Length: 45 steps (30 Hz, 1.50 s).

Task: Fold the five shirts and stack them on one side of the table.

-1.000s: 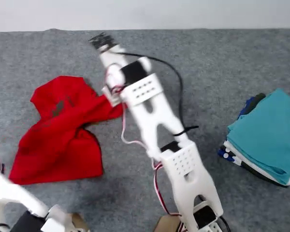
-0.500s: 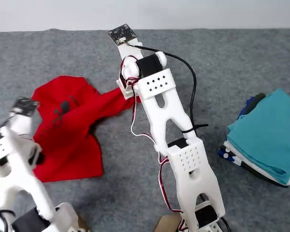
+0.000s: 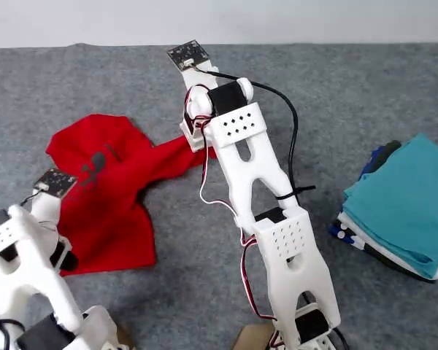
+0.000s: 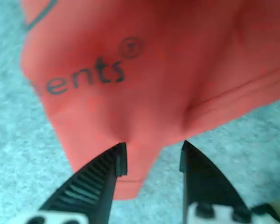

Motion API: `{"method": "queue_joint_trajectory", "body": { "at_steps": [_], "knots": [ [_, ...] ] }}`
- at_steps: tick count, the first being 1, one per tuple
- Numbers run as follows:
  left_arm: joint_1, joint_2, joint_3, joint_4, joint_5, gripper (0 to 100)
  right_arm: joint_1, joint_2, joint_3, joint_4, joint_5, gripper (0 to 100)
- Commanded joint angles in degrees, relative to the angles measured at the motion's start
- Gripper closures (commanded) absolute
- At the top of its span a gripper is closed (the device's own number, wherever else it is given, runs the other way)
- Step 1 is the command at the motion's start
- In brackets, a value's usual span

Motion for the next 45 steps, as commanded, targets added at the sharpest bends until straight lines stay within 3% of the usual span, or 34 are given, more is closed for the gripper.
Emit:
{"method": "queue_joint_trajectory", "body": {
  "at_steps": [1,6,15,19,25,33,40,45],
  "knots": [
    [-1.3,-1.2,1.3,-4.2,-0.4,81,1.0,-4.7,-0.4,2.2,0.5,98.8],
    [-1.2,-1.2,5.6,-8.6,-0.4,82,1.0,-4.8,-0.4,2.2,0.5,98.8],
    [-1.1,-1.8,7.3,-11.1,-0.4,100,1.1,-7.5,-0.3,2.2,0.5,98.8],
    [-1.2,-1.9,-0.1,-2.5,-0.3,99,1.8,-10.7,-0.3,2.2,0.6,98.8],
    [-1.1,-2.9,-22.7,16.0,3.4,99,5.8,-17.9,-0.3,2.2,0.4,98.8],
    [7.4,-16.3,-43.6,25.4,11.9,99,6.5,-33.0,-0.3,2.2,0.6,98.8],
    [11.8,-27.2,-48.9,21.5,23.2,99,6.6,-47.6,-0.3,2.2,0.8,98.8],
    [11.8,-34.6,-50.1,14.7,25.0,99,6.9,-57.2,-0.3,2.2,6.2,98.8]
  ]
}}
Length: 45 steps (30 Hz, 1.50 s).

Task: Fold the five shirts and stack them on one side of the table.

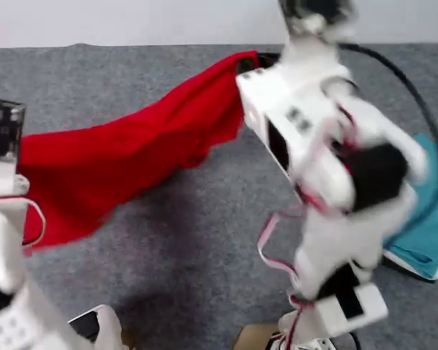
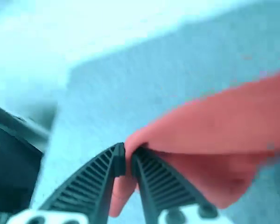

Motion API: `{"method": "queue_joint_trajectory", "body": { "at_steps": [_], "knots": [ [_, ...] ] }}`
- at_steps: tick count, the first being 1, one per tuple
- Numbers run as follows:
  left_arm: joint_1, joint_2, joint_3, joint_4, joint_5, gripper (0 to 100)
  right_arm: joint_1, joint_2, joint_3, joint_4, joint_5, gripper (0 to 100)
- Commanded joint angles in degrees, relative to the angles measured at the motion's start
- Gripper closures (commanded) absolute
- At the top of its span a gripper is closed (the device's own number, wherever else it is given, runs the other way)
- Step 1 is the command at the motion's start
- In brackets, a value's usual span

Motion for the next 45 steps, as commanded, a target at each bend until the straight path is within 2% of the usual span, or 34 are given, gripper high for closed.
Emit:
{"method": "queue_joint_trajectory", "body": {
  "at_steps": [1,11,19,23,30,35,39,45],
  "knots": [
    [0.4,-5.8,-1.9,-5.5,1.2,99,1.3,-8.1,-0.2,2.2,3.6,98.8],
    [0.4,-17.6,-1.7,-6.7,1.3,99,5.1,-20.4,-0.2,2.0,11.9,98.7],
    [0.4,-22.2,0.3,2.0,1.1,99,8.1,-25.7,-0.3,-2.9,20.5,98.5],
    [0.4,-25.8,4.1,3.1,1.1,99,8.1,-27.3,-0.3,-4.8,23.0,98.5],
    [0.4,-32.5,10.9,2.3,1.1,99,8.1,-29.6,-0.3,-8.7,26.9,98.4],
    [0.4,-35.5,11.8,-3.0,1.1,99,8.1,-31.7,-0.3,-11.5,29.3,98.4],
    [0.4,-36.5,11.8,-6.3,1.1,99,8.2,-33.0,-0.3,-11.4,30.4,98.4],
    [0.4,-36.0,12.1,-6.7,1.1,99,8.2,-31.7,1.7,-9.6,30.2,98.4]
  ]
}}
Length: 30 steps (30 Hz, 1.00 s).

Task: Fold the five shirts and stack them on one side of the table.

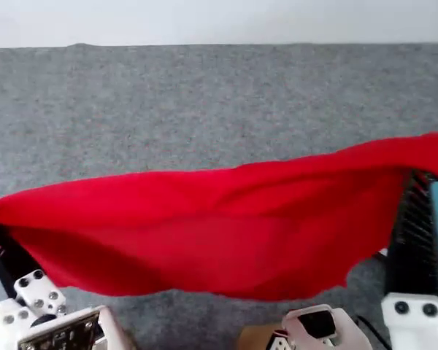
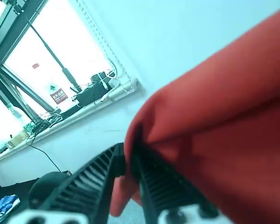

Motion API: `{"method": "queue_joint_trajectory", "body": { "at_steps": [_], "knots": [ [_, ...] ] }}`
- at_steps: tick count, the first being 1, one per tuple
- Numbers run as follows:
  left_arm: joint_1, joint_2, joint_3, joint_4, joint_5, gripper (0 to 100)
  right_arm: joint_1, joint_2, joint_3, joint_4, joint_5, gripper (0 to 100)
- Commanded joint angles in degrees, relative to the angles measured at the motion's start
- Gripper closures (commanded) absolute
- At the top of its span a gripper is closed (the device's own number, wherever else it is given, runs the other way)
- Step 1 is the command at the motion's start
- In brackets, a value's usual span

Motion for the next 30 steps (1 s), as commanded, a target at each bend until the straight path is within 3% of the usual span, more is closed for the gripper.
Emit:
{"method": "queue_joint_trajectory", "body": {
  "at_steps": [1,6,11,18,24,30],
  "knots": [
    [0.3,0.4,1.5,-1.3,0.3,99,0.9,1.9,3.8,0.7,0.3,98.4],
    [0.4,0.4,12.9,-2.3,0.3,99,0.6,4.5,14.9,1.8,0.1,98.7],
    [0.5,0.5,28.5,-13.0,0.3,99,0.7,8.1,28.6,-1.0,-1.5,98.7],
    [3.1,0.5,48.5,-32.4,0.3,99,3.4,14.9,46.5,-18.7,-5.9,98.7],
    [10.1,0.5,56.0,-38.3,0.3,99,4.3,20.4,57.4,-35.0,-5.9,98.7],
    [10.8,0.6,61.2,-44.2,0.3,99,4.2,25.5,60.0,-44.8,-5.8,98.7]
  ]
}}
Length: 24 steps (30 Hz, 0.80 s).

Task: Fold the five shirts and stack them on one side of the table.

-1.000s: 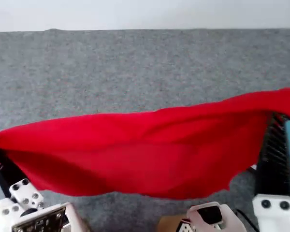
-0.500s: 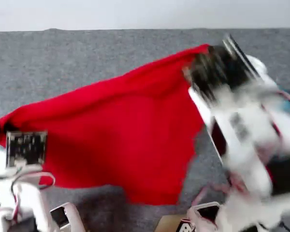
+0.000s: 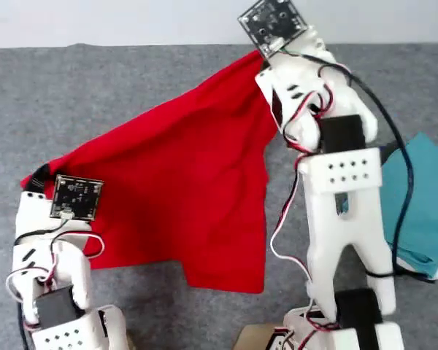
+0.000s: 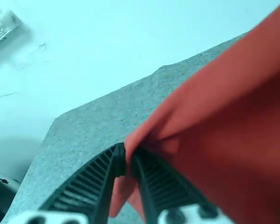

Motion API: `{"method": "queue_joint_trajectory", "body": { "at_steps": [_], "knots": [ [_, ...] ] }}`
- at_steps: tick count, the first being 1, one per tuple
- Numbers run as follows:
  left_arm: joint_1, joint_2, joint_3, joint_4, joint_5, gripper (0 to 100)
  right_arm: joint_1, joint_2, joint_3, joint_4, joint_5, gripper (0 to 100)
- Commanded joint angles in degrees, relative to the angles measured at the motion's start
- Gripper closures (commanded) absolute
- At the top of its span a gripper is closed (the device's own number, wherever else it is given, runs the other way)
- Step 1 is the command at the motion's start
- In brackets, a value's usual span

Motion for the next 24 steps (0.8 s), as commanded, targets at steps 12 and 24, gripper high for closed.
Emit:
{"method": "queue_joint_trajectory", "body": {
  "at_steps": [12,24],
  "knots": [
    [2.1,35.5,-18.9,-8.6,0.4,99,1.1,6.1,-0.6,-8.3,-0.5,98.7],
    [2.7,77.5,-52.2,-8.4,0.4,99,1.3,16.0,-2.0,-20.2,1.9,98.5]
  ]
}}
